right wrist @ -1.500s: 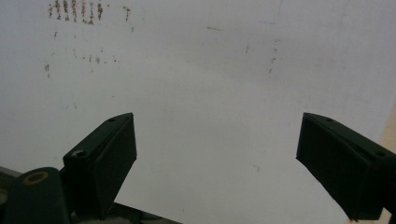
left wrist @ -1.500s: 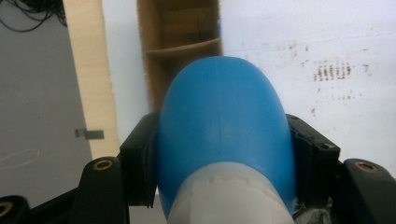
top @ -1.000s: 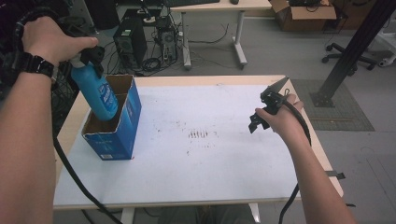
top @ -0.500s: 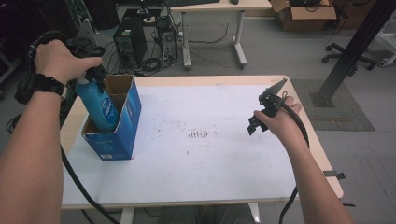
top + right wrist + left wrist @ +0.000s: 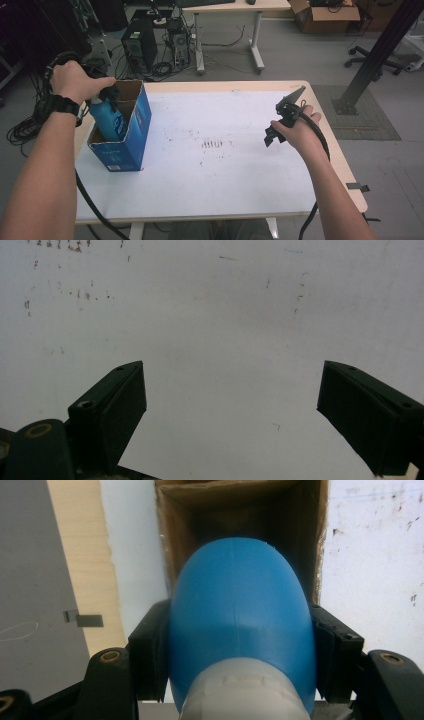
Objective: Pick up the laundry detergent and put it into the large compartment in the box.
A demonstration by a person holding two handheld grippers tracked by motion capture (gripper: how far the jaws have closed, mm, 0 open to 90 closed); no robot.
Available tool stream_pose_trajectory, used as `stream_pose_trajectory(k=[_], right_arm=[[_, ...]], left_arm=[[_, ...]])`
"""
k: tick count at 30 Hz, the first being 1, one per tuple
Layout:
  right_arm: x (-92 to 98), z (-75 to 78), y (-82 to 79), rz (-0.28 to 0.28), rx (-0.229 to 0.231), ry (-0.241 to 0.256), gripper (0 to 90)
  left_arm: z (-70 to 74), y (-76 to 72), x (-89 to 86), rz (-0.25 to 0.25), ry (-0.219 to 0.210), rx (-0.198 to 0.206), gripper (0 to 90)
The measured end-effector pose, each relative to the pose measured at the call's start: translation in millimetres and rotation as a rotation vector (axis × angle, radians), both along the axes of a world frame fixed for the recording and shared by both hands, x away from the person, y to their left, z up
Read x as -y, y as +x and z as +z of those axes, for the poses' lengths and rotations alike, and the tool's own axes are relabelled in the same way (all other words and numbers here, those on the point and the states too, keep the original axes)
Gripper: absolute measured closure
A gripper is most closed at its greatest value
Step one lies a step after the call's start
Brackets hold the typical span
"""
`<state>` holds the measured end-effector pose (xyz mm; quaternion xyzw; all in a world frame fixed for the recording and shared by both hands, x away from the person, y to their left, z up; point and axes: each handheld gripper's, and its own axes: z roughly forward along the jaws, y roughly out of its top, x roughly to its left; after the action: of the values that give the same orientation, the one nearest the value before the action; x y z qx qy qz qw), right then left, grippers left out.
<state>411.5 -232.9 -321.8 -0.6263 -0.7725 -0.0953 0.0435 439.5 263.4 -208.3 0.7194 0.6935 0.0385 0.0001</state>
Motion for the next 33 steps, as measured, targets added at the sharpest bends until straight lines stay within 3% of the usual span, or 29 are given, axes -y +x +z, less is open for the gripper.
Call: stream_pose_trajectory(k=[15,33], right_arm=[[-1.6,-6.0,1.2,0.004,-0.009,-0.004,12.6],[-3.0,-8.2,2.3,0.009,-0.007,-0.008,12.6]], left_arm=[[-30.7,4.4,2.6,-0.005,0.005,-0.043,37.4],[-52.7,6.1,1.0,-0.008,0.010,-0.067,37.4]])
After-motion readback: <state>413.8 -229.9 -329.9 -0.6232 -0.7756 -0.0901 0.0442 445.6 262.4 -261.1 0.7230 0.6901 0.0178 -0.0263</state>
